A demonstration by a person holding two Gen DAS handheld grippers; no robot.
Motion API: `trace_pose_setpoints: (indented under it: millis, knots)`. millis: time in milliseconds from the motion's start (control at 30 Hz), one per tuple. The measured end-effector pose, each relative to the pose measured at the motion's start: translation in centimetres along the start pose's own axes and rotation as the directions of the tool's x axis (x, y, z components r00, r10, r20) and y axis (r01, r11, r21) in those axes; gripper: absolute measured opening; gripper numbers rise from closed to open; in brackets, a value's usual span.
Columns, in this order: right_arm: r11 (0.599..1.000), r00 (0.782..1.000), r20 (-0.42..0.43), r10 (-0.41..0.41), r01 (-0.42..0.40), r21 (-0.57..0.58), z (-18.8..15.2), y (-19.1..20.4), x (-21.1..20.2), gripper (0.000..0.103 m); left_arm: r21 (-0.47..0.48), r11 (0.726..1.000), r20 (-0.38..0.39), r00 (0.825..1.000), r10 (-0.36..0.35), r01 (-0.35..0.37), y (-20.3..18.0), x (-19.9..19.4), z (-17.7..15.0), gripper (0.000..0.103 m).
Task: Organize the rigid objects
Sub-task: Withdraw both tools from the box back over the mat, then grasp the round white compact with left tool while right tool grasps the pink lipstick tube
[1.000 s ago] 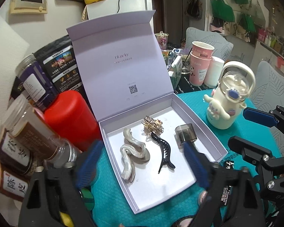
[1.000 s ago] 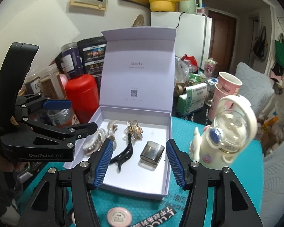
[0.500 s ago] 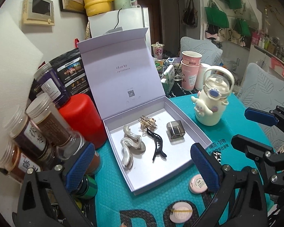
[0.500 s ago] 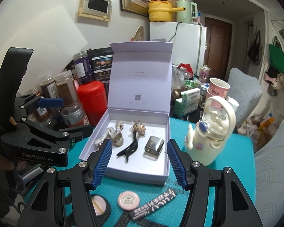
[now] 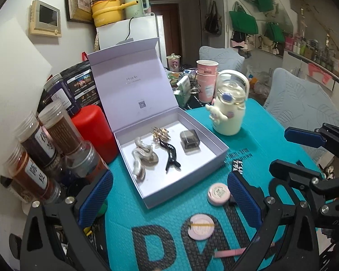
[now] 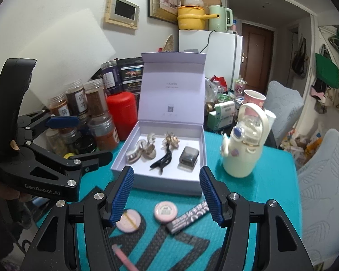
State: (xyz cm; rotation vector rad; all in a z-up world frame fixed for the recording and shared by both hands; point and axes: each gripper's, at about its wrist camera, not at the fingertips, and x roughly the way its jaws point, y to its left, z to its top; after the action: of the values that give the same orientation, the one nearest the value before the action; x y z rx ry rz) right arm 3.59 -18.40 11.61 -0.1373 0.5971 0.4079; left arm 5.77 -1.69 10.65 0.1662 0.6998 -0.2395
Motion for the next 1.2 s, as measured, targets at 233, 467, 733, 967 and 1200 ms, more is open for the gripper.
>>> trace_pose_setpoints:
  millis: [233, 467, 733, 967, 1200]
  knots:
    - [1.000, 1.000, -0.019, 0.010, -0.009, 0.017, -2.7, 1.0, -1.3, 0.061, 0.022, 0.999, -0.023, 0.999, -0.026, 0.026, -1.0, -1.0, -2.6, 0.103]
    - [0.999, 0.999, -0.040, 0.020, -0.019, 0.030, -5.6, 1.8, -2.0, 0.061, 0.032, 0.999, -0.053, 0.998, -0.042, 0.044, -1.8, -1.2, -5.0, 0.103]
    - [0.999, 0.997, -0.073, 0.030, -0.027, 0.031, -8.3, 2.2, -2.2, 0.061, 0.040, 0.996, -0.081, 0.993, -0.082, 0.086, -2.7, -1.2, -7.2, 0.103]
    - [0.998, 0.991, -0.123, 0.047, -0.041, 0.047, -10.7, 2.3, -1.2, 0.061, 0.059, 0.993, -0.124, 0.988, -0.096, 0.104, -3.5, -0.4, -9.4, 0.103]
    - [0.997, 0.984, -0.167, 0.063, -0.055, 0.051, -12.8, 2.3, 0.1, 0.061, 0.054, 0.989, -0.161, 0.979, -0.127, 0.137, -3.7, 0.7, -10.8, 0.103]
